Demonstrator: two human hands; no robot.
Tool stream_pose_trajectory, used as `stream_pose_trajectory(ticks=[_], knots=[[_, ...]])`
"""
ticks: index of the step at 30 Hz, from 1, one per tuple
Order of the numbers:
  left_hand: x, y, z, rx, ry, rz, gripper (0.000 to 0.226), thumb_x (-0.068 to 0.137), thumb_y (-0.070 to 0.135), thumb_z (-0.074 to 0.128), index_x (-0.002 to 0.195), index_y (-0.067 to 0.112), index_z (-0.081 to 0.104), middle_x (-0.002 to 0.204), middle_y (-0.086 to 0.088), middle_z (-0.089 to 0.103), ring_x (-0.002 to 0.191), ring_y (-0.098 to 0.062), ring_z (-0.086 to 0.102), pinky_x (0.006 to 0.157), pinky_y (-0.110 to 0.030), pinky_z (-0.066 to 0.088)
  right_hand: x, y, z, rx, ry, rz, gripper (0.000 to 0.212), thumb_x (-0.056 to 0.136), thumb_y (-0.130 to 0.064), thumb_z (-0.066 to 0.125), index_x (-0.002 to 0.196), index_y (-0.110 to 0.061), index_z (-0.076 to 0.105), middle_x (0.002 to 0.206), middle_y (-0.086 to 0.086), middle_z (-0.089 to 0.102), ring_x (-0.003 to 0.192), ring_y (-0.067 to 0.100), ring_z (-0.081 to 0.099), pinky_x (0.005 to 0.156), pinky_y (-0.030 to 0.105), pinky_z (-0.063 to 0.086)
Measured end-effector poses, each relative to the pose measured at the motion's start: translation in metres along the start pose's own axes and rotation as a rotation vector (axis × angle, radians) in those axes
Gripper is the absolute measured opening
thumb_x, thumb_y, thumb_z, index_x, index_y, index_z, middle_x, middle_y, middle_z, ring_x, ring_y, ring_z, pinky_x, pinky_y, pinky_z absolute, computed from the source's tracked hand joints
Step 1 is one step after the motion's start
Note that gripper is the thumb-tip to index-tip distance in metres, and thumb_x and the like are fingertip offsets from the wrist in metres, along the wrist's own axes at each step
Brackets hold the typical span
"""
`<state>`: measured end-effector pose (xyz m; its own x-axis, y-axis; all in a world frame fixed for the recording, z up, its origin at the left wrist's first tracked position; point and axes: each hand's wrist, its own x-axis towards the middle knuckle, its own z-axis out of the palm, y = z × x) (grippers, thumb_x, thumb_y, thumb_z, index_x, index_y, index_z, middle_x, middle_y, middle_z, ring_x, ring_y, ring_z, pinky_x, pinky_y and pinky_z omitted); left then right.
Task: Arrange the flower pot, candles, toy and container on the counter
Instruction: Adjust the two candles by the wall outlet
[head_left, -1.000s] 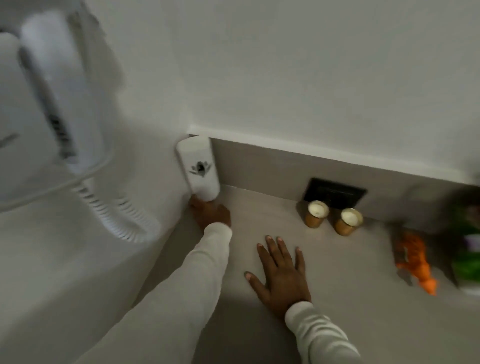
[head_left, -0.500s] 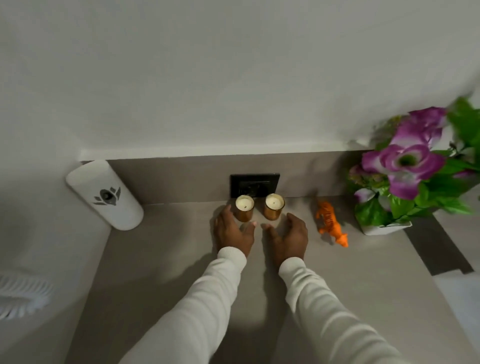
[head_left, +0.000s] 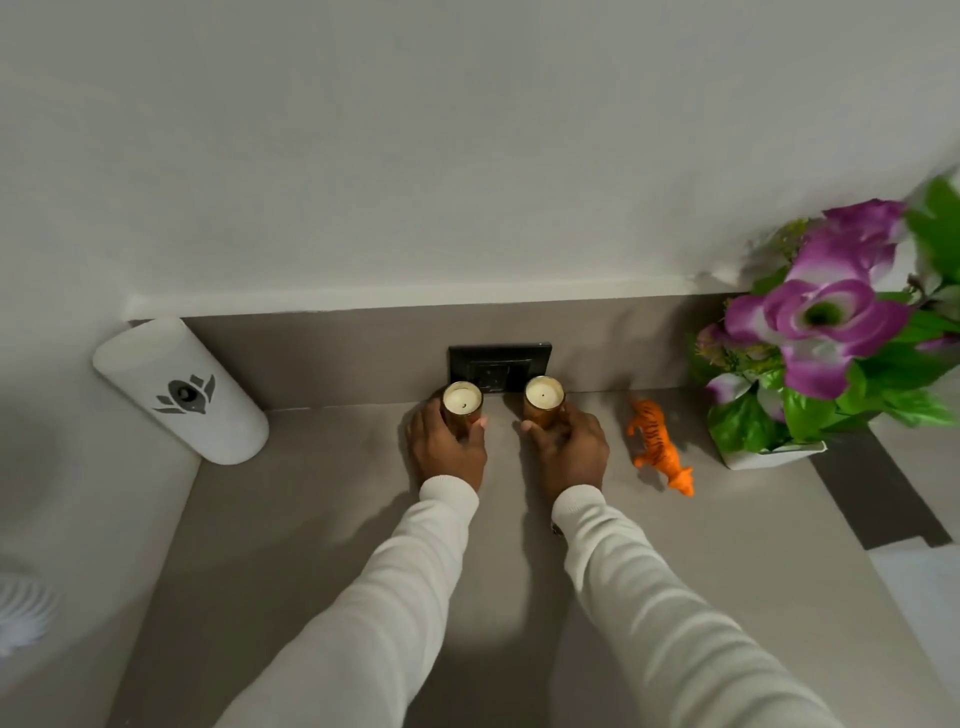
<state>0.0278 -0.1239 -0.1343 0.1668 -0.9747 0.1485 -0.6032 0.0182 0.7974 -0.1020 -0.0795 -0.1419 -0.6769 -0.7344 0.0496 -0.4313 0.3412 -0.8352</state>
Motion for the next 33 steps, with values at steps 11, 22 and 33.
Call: stream_pose_trajectory(ticks=[11,22,33], knots=[[-0.1,0.04,0.003,-0.067,-0.09,0.116,0.063,0.073,0.01,0.066,0.131,0.007,0.042,0.133,-0.02,0.046,0.124,-0.035,0.041,0.105,-0.045,0.037,-0.101,0.059,-0.1,0.138,0.061,0.083,0.03,0.076,-0.014,0.079,0.103,-0.023,0.069,0.097,-0.006,0.068,0.086,0.011,0.065,0.08,0.034,0.056],[-0.11,0.097,0.07,-0.018,-0.625,0.59,0.069,0.074,0.037,0.073,0.134,0.015,0.047,0.148,-0.014,0.037,0.131,-0.033,0.035,0.109,-0.04,0.035,-0.006,0.106,-0.174,0.248,0.429,0.391,0.082,0.067,-0.024,0.089,0.135,-0.016,0.045,0.095,0.004,0.063,0.078,0.017,0.062,0.088,0.03,0.046],[-0.064,0.12,0.063,-0.023,-0.501,0.588,0.053,0.079,0.026,0.07,0.127,0.013,0.054,0.148,-0.009,0.04,0.128,-0.029,0.042,0.109,-0.033,0.037,0.067,0.074,-0.148,0.147,0.411,0.216,0.064,0.063,-0.04,0.088,0.115,-0.024,0.054,0.071,-0.011,0.055,0.064,0.012,0.059,0.07,0.028,0.042]])
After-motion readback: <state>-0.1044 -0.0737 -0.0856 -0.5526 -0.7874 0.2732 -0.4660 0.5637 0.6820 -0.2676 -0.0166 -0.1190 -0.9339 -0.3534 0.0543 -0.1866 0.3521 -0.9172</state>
